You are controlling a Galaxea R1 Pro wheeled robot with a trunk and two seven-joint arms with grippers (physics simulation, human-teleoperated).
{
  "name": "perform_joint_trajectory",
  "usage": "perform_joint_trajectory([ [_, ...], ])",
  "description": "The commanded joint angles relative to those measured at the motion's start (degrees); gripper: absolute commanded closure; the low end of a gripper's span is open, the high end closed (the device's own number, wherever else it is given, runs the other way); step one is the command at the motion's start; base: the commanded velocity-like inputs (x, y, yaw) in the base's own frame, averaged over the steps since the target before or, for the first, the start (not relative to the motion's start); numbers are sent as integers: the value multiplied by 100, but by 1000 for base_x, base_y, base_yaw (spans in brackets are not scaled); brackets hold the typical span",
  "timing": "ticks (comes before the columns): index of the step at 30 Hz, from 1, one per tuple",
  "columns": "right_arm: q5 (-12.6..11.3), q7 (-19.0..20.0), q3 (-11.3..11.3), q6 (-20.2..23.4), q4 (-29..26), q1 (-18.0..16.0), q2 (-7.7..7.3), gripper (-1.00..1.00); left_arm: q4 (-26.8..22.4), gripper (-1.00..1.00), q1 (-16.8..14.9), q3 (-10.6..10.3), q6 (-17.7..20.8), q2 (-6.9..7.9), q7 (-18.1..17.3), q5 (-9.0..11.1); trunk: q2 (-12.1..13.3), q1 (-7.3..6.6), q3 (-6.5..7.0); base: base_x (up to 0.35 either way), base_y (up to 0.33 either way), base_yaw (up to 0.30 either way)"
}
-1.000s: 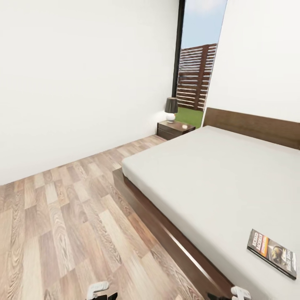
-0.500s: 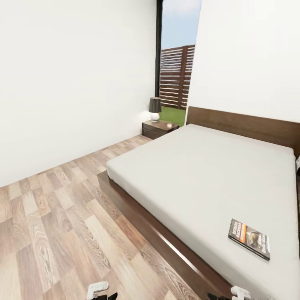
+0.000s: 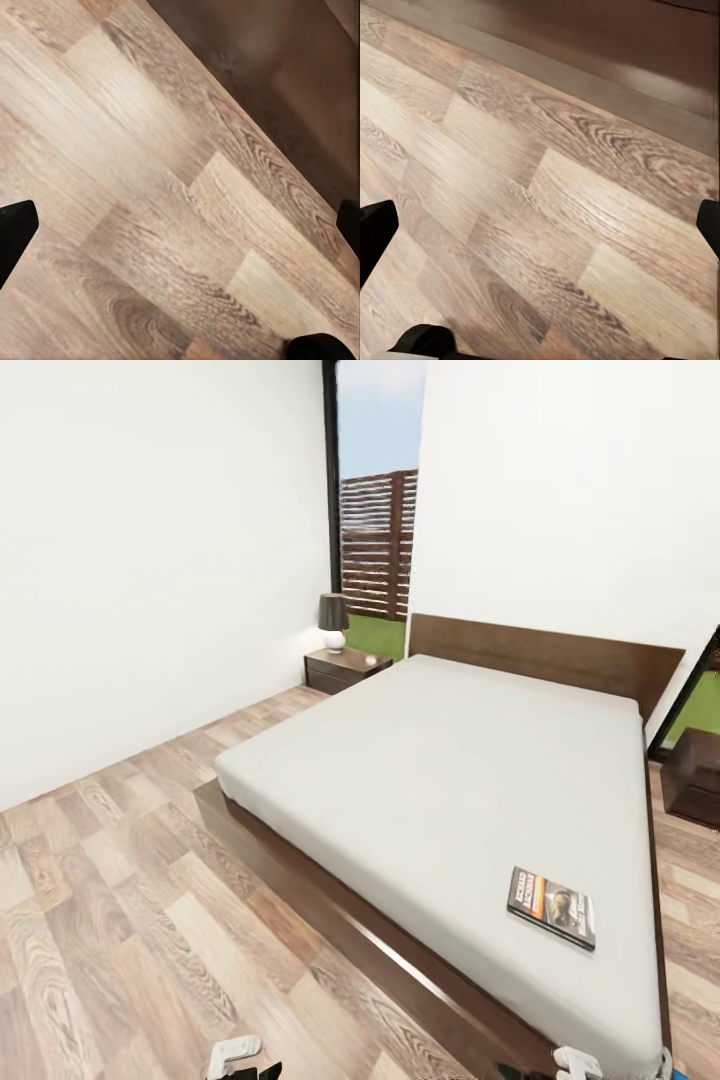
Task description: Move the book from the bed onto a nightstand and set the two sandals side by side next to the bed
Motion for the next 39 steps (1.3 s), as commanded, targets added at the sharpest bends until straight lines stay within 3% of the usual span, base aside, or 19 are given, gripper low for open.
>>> perform_joint_trajectory([
  [1, 28, 31, -48, 37, -4, -5, 3, -100, 3, -100, -2, 48, -26, 2, -13, -61, -2, -1, -5, 0, 0, -251],
  [39, 28, 31, -48, 37, -5, -4, 3, -100, 3, -100, -2, 48, -25, 2, -13, -59, -2, -1, -5, 0, 0, -251],
])
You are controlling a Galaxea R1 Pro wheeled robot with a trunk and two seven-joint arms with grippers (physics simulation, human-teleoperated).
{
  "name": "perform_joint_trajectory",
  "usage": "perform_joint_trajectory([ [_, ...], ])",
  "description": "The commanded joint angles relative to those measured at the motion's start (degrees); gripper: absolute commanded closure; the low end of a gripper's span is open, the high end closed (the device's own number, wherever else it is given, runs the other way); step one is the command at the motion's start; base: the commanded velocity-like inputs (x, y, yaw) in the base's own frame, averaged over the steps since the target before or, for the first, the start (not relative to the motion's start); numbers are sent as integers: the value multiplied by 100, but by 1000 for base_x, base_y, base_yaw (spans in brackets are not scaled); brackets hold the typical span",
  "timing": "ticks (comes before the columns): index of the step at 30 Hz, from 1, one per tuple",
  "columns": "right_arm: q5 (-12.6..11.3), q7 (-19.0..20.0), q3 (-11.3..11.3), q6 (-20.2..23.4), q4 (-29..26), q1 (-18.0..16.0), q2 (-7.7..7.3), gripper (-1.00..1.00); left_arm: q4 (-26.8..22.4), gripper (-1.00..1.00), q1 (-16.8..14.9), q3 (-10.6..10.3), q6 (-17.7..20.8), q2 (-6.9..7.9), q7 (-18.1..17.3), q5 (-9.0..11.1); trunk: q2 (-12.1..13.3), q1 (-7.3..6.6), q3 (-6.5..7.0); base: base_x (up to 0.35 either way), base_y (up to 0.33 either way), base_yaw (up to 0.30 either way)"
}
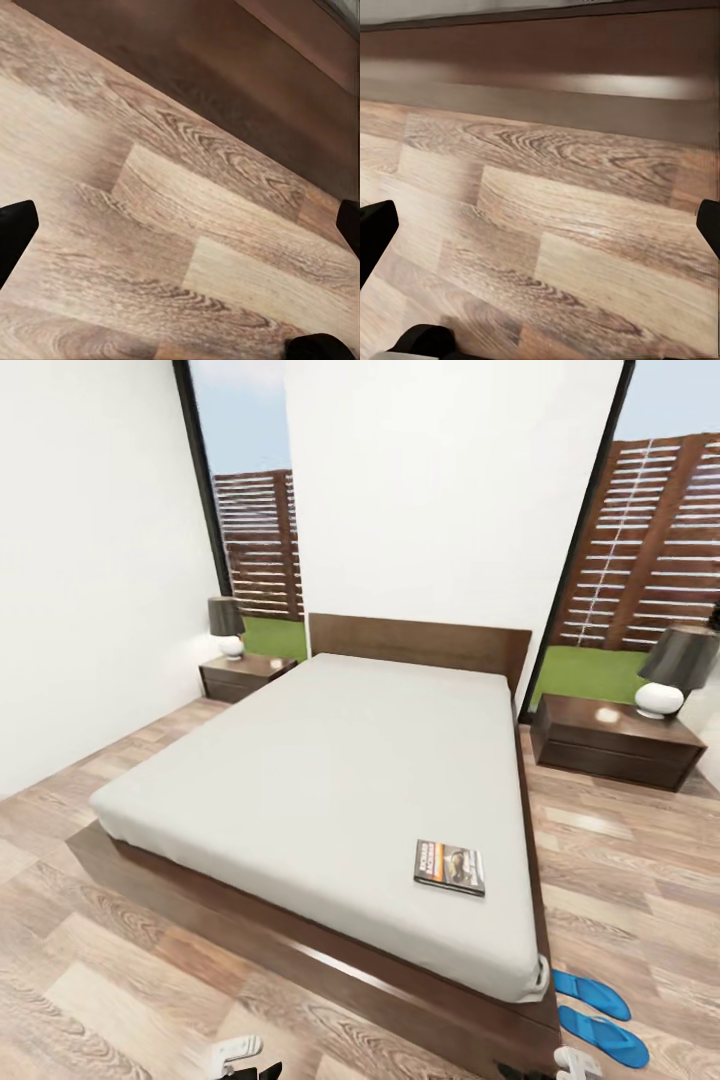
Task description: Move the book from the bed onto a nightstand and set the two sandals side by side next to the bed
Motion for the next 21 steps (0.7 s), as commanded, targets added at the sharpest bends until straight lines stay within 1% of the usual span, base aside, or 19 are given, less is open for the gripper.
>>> perform_joint_trajectory([
  [1, 28, 31, -48, 37, -3, -5, 3, -100, 3, -100, -2, 48, -26, 2, -13, -59, -2, -1, -5, 0, 0, -251],
  [21, 29, 31, -48, 37, -3, -4, 3, -100, 3, -100, -2, 48, -27, 2, -13, -62, -2, -1, -5, 0, 0, -251],
])
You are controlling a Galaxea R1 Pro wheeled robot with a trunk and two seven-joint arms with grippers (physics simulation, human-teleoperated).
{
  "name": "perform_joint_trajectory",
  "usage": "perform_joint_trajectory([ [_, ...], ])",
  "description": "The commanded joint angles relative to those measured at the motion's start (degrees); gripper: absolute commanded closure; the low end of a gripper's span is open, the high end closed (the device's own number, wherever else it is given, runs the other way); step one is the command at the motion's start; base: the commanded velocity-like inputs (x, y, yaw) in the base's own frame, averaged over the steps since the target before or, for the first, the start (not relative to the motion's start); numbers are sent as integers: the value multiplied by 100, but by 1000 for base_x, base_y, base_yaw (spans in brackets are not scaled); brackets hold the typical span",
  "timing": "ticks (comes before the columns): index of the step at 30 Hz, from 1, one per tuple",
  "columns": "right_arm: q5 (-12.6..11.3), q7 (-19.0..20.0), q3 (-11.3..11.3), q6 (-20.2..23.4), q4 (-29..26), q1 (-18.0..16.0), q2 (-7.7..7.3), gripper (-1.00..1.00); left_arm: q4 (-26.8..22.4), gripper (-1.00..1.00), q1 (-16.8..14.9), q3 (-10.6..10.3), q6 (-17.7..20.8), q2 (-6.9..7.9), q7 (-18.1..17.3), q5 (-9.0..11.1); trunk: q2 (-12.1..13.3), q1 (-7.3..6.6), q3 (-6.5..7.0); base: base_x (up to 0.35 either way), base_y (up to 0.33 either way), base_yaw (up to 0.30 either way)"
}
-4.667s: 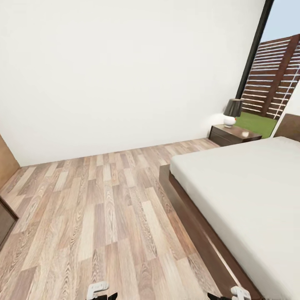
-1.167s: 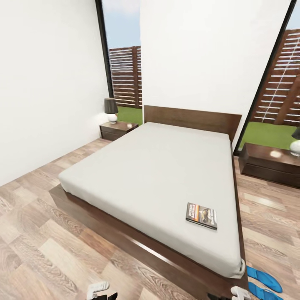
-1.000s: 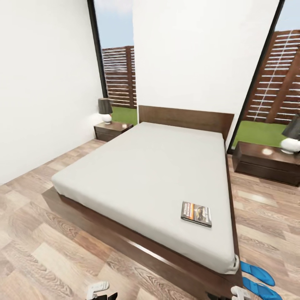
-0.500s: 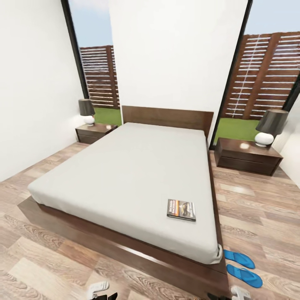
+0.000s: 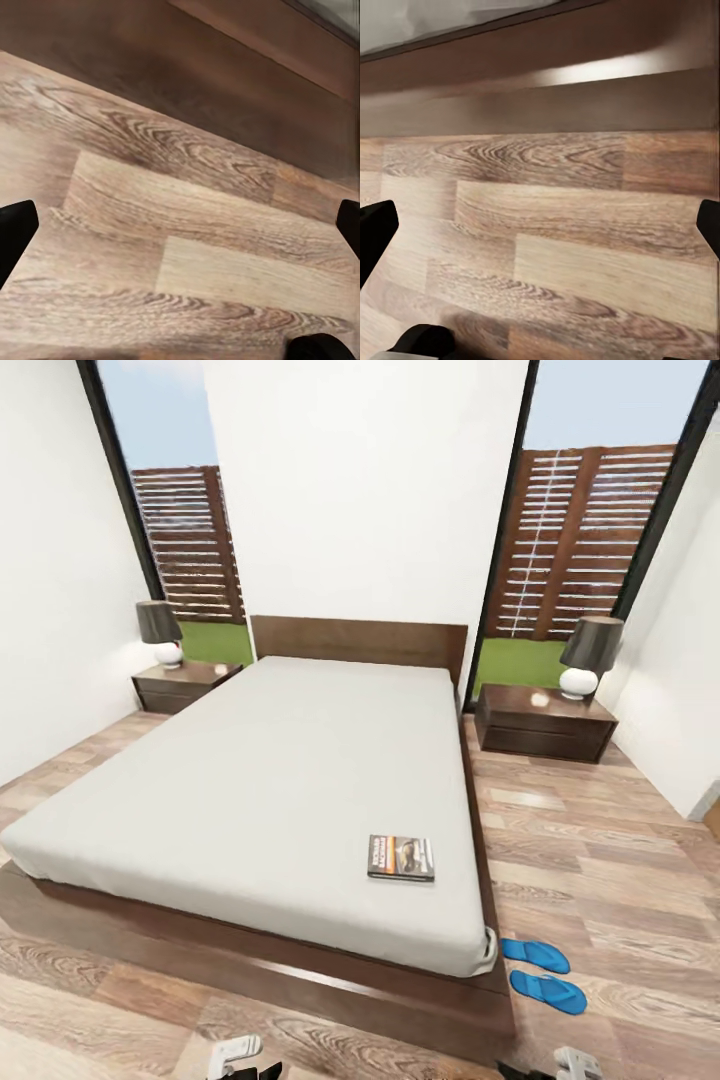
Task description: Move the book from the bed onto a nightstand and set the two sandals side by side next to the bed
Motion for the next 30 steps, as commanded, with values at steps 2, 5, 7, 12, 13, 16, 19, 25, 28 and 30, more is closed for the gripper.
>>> perform_joint_trajectory([
  [2, 28, 31, -48, 37, -4, -5, 3, -100, 3, -100, -2, 48, -26, 2, -13, -61, -2, -1, -5, 0, 0, -251],
  [5, 28, 31, -48, 37, -4, -5, 3, -100, 3, -100, -2, 48, -26, 2, -13, -60, -2, -1, -5, 0, 0, -251],
  [7, 26, 31, -48, 37, -4, -3, 3, -100, 3, -100, -2, 48, -26, 2, -13, -61, -2, -1, -5, 0, 0, -251],
  [12, 26, 31, -48, 37, -4, -1, 3, -100, 3, -100, -2, 48, -26, 2, -13, -61, -2, -1, -5, 0, 0, -251],
  [13, 27, 31, -48, 37, -4, -3, 3, -100, 3, -100, -2, 48, -26, 2, -13, -61, -2, -1, -5, 0, 0, -251],
  [16, 28, 33, -48, 37, -4, -5, 3, -100, 3, -100, -2, 48, -26, 2, -13, -61, -2, -1, -5, 0, 0, -251],
  [19, 28, 32, -48, 37, -4, -5, 3, -100, 3, -100, -2, 48, -26, 2, -13, -60, -2, -1, -5, 0, 0, -251],
  [25, 27, 32, -48, 37, -4, -3, 3, -100, 3, -100, -2, 48, -26, 2, -13, -61, -2, -1, -5, 0, 0, -251],
  [28, 27, 32, -48, 37, -4, -2, 3, -100, 3, -100, -2, 48, -26, 2, -13, -61, -2, -1, -5, 0, 0, -251],
  [30, 28, 32, -48, 37, -4, -3, 3, -100, 3, -100, -2, 48, -26, 2, -13, -61, -2, -1, -5, 0, 0, -252],
])
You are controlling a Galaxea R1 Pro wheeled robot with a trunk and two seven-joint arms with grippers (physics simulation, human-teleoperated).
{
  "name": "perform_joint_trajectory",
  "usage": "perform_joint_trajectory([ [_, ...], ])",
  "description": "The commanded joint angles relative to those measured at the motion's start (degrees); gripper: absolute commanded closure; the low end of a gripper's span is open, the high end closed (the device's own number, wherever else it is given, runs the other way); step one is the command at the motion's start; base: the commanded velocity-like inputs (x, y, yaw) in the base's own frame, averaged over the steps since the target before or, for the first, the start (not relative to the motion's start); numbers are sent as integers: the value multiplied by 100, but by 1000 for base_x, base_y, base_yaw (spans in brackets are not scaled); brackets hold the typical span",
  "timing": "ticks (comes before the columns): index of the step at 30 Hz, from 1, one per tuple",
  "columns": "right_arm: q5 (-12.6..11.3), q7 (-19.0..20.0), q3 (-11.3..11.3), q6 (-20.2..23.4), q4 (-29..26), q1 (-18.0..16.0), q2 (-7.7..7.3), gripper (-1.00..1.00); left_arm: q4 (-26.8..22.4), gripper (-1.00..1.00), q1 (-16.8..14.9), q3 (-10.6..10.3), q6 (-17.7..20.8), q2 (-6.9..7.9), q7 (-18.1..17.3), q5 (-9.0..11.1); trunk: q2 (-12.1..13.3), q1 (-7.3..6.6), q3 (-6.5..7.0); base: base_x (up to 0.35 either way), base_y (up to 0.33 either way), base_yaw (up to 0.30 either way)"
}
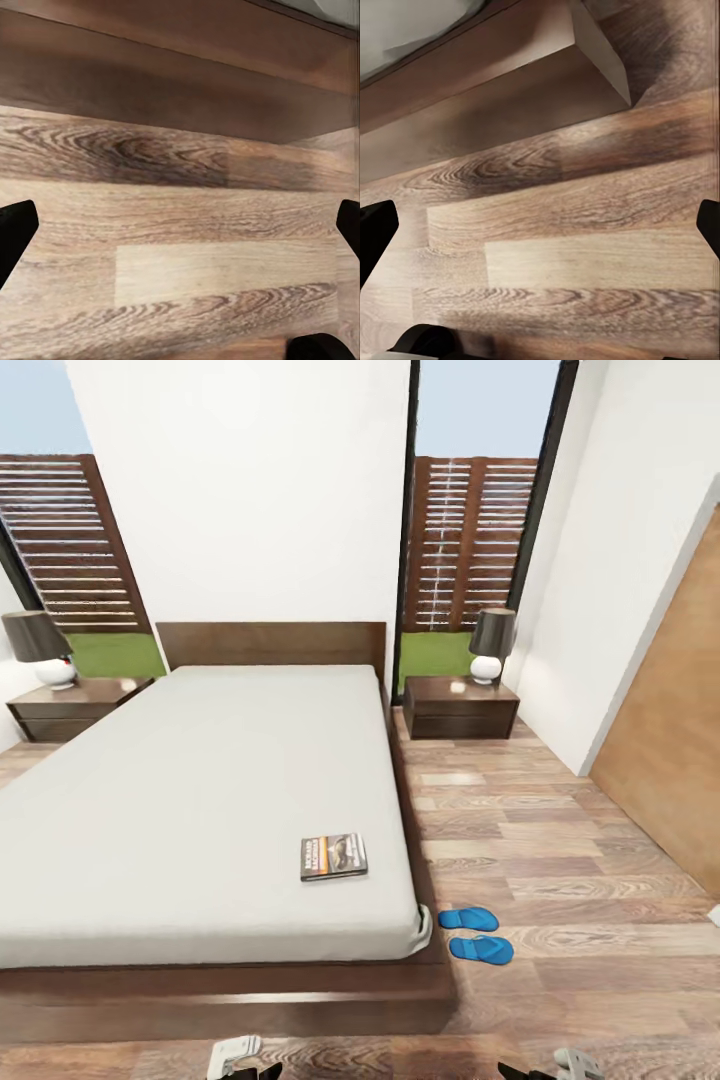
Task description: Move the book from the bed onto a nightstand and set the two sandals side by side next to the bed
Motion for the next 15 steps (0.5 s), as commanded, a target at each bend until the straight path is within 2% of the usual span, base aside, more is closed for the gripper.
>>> perform_joint_trajectory([
  [1, 28, 31, -48, 37, -4, -6, 3, -100, 3, -100, -2, 48, -26, 2, -13, -60, -2, -1, -5, 0, 0, -253],
  [11, 28, 35, -48, 37, -4, -7, 3, -100, 3, -100, -2, 48, -26, 2, -13, -61, -2, -1, -5, 0, 0, -253],
  [15, 23, 39, -48, 37, -4, -6, 3, -100, 3, -100, -2, 48, -26, 2, -13, -61, -2, -1, -5, 0, 0, -95],
])
